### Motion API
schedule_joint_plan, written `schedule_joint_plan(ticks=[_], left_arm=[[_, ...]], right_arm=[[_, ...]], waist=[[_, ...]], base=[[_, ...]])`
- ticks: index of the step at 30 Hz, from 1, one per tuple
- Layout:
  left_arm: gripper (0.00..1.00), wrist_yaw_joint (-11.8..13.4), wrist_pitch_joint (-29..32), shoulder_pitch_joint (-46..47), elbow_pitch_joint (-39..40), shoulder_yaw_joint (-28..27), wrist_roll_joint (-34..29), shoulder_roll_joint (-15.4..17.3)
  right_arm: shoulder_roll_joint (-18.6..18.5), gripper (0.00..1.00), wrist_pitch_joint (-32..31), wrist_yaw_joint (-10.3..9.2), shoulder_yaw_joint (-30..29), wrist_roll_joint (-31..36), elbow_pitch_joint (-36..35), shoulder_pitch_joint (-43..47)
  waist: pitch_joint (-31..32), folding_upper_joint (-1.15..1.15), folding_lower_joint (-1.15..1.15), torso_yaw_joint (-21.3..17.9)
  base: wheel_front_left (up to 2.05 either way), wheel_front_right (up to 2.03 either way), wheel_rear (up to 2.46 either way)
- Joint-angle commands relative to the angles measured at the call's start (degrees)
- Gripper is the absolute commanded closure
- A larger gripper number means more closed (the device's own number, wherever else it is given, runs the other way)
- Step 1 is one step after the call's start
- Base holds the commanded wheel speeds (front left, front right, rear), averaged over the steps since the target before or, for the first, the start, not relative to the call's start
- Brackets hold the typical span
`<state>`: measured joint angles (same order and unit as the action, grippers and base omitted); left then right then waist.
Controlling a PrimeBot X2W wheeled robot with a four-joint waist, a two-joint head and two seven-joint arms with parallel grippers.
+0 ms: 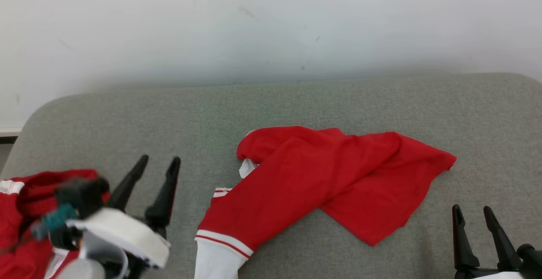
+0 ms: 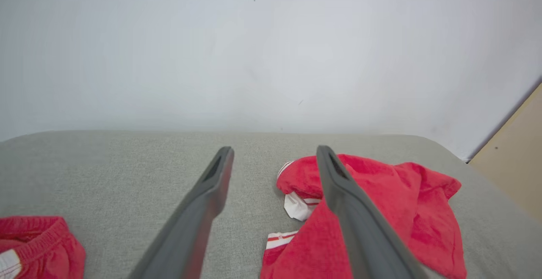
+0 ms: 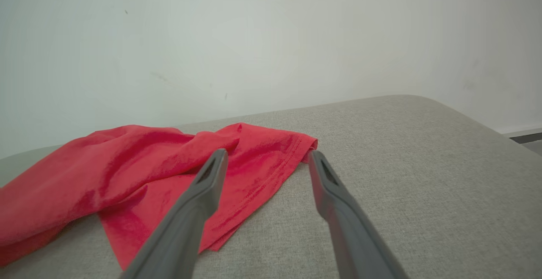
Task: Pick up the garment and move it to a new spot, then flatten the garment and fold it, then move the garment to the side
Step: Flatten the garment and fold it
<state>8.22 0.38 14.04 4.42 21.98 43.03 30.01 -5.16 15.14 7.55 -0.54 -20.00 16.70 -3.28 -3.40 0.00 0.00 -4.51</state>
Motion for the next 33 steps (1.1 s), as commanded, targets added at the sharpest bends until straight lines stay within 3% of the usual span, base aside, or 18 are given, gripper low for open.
schedule_joint_plan(ticks=[1, 6, 10, 20, 22, 29, 33], left_arm=[[0.0, 0.95, -3.12, -1.3, -0.61, -0.11, -2.59, -0.34], [0.0, 4.66, -14.01, -6.13, -5.32, -0.03, -6.65, -6.56], [0.0, 4.2, -15.52, -8.43, -8.6, -0.67, -9.64, -9.72], [0.0, -2.18, -15.55, -9.0, -10.73, -6.13, -14.96, -17.58], [0.0, -3.2, -15.55, -8.7, -11.2, -6.7, -15.91, -18.5], [0.0, -6.28, -15.52, -7.72, -13.0, -8.75, -17.83, -21.88], [0.0, -7.7, -15.52, -7.44, -14.32, -9.81, -18.71, -23.17]], right_arm=[[-0.13, 0.0, -0.01, -0.13, 0.06, 0.44, -0.11, 0.74], [-0.38, 0.0, -0.01, -0.13, 0.91, 0.31, -0.93, 1.27], [-0.38, 0.0, -0.01, -0.13, 1.61, 0.26, -1.7, 1.86], [-4.16, 0.0, -3.27, -0.13, 9.0, 1.33, -1.94, 0.78], [-6.58, 0.0, -6.88, -0.13, 12.94, 3.97, -1.07, -0.01], [-9.8, 0.0, -21.66, -0.14, 24.14, 2.69, 1.77, -5.39], [-10.5, 0.0, -28.81, -0.15, 26.01, 3.12, 5.13, -8.66]], waist=[[0.22, 0.0, 0.0, 0.17], [1.0, 0.0, 0.0, 0.83], [0.89, 0.0, 0.0, 1.59], [0.88, 0.0, 0.0, 3.59], [0.74, 0.0, 0.0, 4.23], [-0.29, 0.0, 0.0, 7.11], [-0.51, 0.0, 0.0, 8.8]], base=[[0.0, 0.0, 0.0], [0.0, 0.0, 0.0], [0.0, 0.0, 0.0], [0.0, 0.0, 0.0], [0.0, 0.0, 0.0], [0.0, 0.0, 0.0], [0.0, 0.0, 0.0]])
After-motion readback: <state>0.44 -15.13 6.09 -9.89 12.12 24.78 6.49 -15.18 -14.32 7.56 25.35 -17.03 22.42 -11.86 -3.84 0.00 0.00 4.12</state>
